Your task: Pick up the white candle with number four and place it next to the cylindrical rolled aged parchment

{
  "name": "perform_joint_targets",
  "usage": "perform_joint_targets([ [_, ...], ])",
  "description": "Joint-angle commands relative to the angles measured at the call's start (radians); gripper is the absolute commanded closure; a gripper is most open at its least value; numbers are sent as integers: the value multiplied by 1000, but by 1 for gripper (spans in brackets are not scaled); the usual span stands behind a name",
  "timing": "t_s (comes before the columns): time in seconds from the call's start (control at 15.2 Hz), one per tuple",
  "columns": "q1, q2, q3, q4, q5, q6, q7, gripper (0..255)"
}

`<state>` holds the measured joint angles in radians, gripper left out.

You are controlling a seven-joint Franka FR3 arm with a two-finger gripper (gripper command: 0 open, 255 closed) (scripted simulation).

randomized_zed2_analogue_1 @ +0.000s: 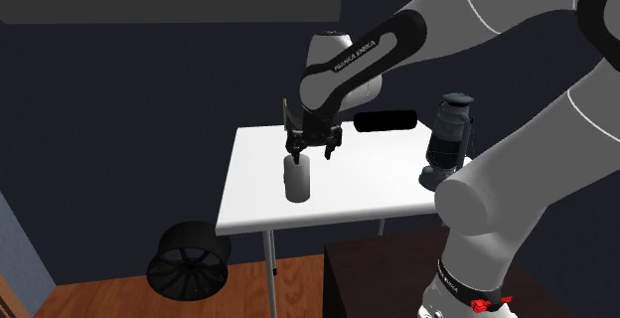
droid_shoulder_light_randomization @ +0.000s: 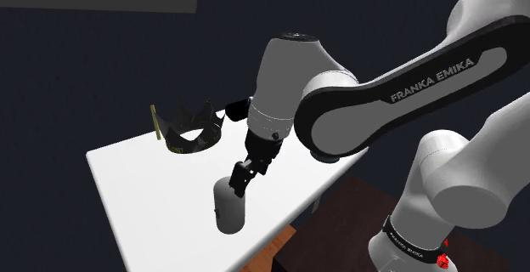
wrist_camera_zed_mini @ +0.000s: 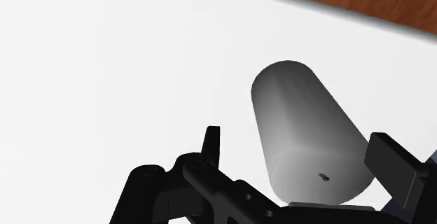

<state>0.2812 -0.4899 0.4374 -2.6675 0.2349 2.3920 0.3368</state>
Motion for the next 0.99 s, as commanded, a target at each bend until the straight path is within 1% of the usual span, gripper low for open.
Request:
perform_joint_targets([
  [0.0,10,50,44,10,0,66,30,0],
  [0.07,10,54,47,11,-1,70,32,0],
  [0.53,-22,165,86,-11,-33,202,58,0],
  [0.92,-22,165,86,-11,-33,202,58,0],
])
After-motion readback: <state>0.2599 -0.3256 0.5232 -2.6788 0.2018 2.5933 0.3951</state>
